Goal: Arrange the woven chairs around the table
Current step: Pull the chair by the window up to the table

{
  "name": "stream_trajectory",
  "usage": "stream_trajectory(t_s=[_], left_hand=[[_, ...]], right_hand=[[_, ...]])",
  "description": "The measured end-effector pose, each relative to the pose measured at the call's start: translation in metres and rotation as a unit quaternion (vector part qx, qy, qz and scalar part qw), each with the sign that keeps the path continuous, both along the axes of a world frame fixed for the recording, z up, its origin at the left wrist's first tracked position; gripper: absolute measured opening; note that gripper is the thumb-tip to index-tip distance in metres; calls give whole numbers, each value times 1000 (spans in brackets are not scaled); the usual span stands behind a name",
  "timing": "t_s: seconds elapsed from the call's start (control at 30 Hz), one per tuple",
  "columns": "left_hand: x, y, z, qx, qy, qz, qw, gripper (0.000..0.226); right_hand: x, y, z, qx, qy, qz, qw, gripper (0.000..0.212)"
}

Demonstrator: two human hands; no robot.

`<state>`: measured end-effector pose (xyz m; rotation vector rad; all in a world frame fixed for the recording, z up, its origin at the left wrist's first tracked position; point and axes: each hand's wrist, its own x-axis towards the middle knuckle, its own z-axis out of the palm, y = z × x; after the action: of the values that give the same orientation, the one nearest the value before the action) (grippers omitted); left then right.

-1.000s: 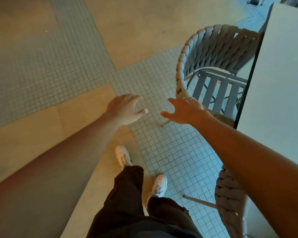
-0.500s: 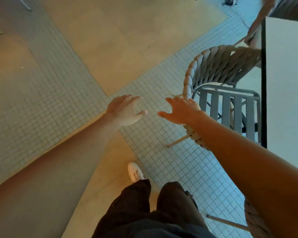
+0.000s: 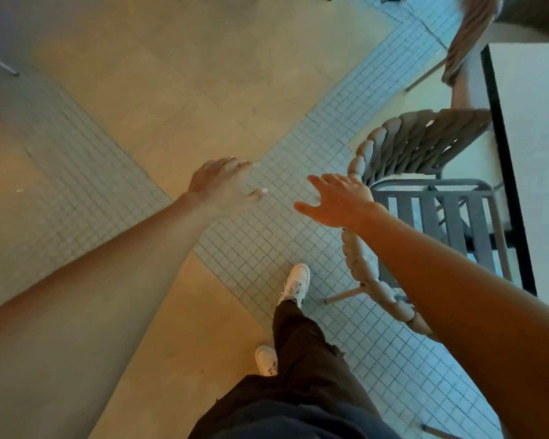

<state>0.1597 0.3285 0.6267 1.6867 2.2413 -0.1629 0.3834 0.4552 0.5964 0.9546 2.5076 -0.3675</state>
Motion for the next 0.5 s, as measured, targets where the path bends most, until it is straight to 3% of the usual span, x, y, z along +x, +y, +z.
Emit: stream_trajectory(t_s=[0.5], left_hand=[[-77,212,-8,9,2,-77,997,74]], right_hand=[[-63,193,9,1,9,-76,997,95]])
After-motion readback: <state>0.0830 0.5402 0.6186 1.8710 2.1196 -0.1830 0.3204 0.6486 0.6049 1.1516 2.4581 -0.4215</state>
